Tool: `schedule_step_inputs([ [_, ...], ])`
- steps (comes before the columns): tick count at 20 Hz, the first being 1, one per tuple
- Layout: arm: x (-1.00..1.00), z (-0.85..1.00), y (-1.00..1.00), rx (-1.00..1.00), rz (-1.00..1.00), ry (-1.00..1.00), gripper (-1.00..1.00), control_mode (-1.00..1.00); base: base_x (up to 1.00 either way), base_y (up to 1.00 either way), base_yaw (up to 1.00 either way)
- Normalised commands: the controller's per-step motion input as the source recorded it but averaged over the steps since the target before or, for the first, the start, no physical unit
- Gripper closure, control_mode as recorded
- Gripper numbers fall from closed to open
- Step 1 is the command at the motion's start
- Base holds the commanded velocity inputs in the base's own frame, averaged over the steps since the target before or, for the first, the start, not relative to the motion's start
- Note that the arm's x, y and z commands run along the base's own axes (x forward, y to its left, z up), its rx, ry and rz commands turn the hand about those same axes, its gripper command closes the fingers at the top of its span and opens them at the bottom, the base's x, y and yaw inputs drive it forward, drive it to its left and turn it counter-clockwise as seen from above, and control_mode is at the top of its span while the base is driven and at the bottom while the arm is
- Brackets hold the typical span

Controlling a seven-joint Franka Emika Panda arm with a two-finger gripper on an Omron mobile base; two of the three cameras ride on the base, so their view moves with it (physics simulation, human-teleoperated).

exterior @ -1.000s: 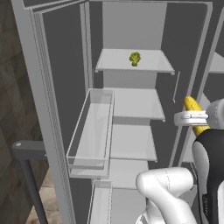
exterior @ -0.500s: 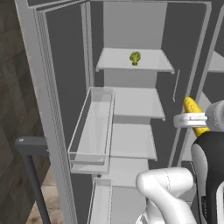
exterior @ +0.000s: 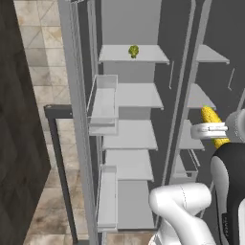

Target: Gather the corn and broccoli from the fridge and place them on a tray on the dining counter. Then gather the steak and fish from the fridge and place them on the other tray.

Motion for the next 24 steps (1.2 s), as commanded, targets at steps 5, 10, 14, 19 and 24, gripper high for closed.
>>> schedule_step_inputs([
  [5, 0.0, 0.0, 0.0, 0.0, 0.0, 0.0, 1.0, 1.0, -1.0, 0.0, -0.37],
  [10, 0.0, 0.0, 0.0, 0.0, 0.0, 0.0, 1.0, 1.0, -1.0, 0.01, -0.34],
  [14, 0.0, 0.0, 0.0, 0.0, 0.0, 0.0, 1.0, 1.0, -1.0, 0.01, -0.15],
  [19, 0.0, 0.0, 0.0, 0.0, 0.0, 0.0, 1.0, 1.0, -1.0, 0.06, -0.08],
  [24, 0.0, 0.0, 0.0, 0.0, 0.0, 0.0, 1.0, 1.0, -1.0, 0.01, -0.03],
])
